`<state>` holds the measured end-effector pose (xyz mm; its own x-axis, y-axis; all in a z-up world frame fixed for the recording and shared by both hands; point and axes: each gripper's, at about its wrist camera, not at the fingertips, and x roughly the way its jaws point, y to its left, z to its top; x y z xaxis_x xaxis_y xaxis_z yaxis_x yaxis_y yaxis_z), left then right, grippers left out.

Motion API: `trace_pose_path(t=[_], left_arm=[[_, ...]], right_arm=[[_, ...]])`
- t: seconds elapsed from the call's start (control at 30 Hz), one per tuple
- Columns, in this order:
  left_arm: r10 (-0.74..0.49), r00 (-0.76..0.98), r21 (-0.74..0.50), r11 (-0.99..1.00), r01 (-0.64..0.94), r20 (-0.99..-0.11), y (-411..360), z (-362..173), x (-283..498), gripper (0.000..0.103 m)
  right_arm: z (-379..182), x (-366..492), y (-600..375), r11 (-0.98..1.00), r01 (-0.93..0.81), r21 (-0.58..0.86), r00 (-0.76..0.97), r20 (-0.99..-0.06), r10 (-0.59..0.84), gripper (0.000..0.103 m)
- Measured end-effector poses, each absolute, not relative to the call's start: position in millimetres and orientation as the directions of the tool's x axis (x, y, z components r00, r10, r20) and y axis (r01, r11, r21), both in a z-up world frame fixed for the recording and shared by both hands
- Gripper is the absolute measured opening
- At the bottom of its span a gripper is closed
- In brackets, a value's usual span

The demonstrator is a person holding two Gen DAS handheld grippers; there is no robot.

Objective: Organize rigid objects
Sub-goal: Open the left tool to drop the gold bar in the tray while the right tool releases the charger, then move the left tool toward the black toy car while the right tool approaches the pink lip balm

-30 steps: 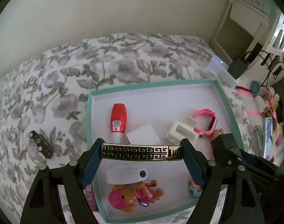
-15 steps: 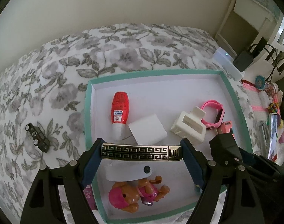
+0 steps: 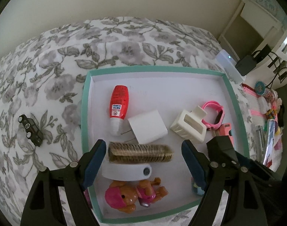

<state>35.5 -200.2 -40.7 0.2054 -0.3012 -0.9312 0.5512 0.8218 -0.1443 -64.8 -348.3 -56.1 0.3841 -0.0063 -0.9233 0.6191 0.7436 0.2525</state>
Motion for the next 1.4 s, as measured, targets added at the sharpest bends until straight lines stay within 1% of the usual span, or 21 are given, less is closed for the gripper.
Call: trace_pose_path(t=[0.1, 0.4, 0.63, 0.7, 0.93, 1.0, 1.2, 1.27, 1.3, 1.33, 1.4], left_arm=[[-0.320, 0.194, -0.166, 0.816, 0.554, -0.927, -199.6, -36.9, 35.8, 0.083], [-0.311, 0.236, -0.145, 0.834, 0.532, -0.920, -188.5, -24.6, 42.0, 0.083], [-0.288, 0.270, -0.136, 0.872, 0.470, -0.919, -167.2, -20.4, 55.2, 0.085], [-0.282, 0.273, -0.137, 0.883, 0.449, -0.920, -159.3, -20.6, 59.9, 0.088], [-0.267, 0.306, -0.136, 0.911, 0.390, -0.914, -133.8, -15.6, 73.5, 0.089], [-0.268, 0.321, -0.139, 0.918, 0.372, -0.909, -125.2, -12.5, 77.1, 0.092], [-0.243, 0.359, -0.119, 0.935, 0.334, -0.901, -102.0, -6.6, 86.6, 0.092], [-0.230, 0.371, -0.109, 0.941, 0.320, -0.900, -93.1, -5.3, 90.8, 0.092], [-0.225, 0.377, -0.106, 0.944, 0.312, -0.899, -88.2, -4.5, 92.9, 0.092], [-0.220, 0.381, -0.103, 0.947, 0.304, -0.898, -84.4, -4.1, 95.2, 0.092], [-0.210, 0.390, -0.098, 0.953, 0.287, -0.897, -75.4, -3.4, 99.7, 0.092]], right_arm=[[-56.0, -63.4, -346.9, 0.751, 0.615, 0.242, 0.377, -0.926, -0.009, 0.046], [-52.2, -60.8, -343.2, 0.767, 0.603, 0.221, 0.374, -0.927, -0.026, 0.046], [-47.3, -58.9, -341.4, 0.776, 0.599, 0.198, 0.375, -0.926, -0.053, 0.046], [-45.4, -59.1, -341.3, 0.777, 0.599, 0.192, 0.377, -0.924, -0.062, 0.046], [-33.5, -60.0, -337.6, 0.780, 0.601, 0.171, 0.392, -0.914, -0.102, 0.047], [-30.8, -59.4, -335.4, 0.784, 0.599, 0.164, 0.396, -0.912, -0.112, 0.047], [-26.8, -54.3, -325.4, 0.797, 0.583, 0.156, 0.410, -0.904, -0.123, 0.047], [-26.2, -51.5, -320.9, 0.804, 0.574, 0.153, 0.414, -0.902, -0.124, 0.051], [-25.9, -50.3, -318.4, 0.807, 0.571, 0.148, 0.415, -0.901, -0.128, 0.057], [-25.4, -48.1, -315.0, 0.812, 0.567, 0.141, 0.415, -0.900, -0.134, 0.061], [-26.1, -44.3, -310.3, 0.820, 0.557, 0.132, 0.412, -0.901, -0.136, 0.061]])
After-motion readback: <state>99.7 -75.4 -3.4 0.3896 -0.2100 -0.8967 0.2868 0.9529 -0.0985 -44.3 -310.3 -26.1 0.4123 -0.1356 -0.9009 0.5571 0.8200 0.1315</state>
